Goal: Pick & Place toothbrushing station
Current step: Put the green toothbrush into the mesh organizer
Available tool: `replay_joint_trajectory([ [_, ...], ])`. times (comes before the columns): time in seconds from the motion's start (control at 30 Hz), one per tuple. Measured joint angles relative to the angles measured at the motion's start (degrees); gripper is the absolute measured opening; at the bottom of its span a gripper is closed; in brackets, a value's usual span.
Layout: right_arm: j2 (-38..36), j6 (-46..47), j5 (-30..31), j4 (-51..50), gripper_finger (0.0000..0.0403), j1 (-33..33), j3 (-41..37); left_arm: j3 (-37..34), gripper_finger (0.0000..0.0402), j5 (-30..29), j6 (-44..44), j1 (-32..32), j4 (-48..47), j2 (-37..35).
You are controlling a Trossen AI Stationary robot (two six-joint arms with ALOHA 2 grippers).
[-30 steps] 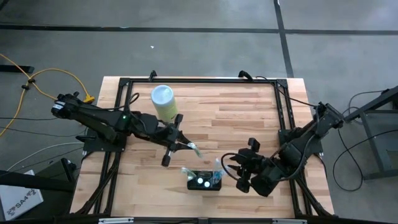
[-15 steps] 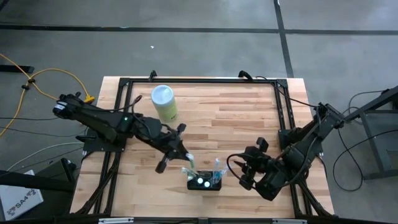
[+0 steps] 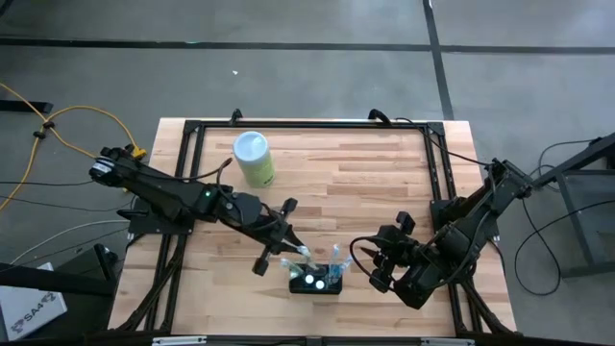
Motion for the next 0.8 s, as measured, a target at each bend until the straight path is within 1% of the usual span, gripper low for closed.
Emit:
replay_joint_trajectory([
  [0.4, 0.14, 1.49, 0.52, 0.33, 0.0116, 2.35, 0.00, -0.02, 0.0004, -1.21, -3.42, -1.26, -3.22, 1.08],
  [0.57, 0.17, 3.13, 1.90, 0.33, 0.0116, 3.88, 0.00, -0.02, 0.0004, -5.48, -3.00, -2.81, -4.11, 1.08],
  [0.7, 0.17, 3.21, 2.12, 0.71, 0.0116, 4.55, 0.00, -0.13, 0.0004, -6.11, -3.07, -3.91, -5.16, 1.08],
  [0.8, 0.17, 3.15, 2.18, 1.70, 0.0116, 4.57, 0.00, -0.13, 0.0004, -8.00, -3.98, -5.12, -6.30, 1.08],
])
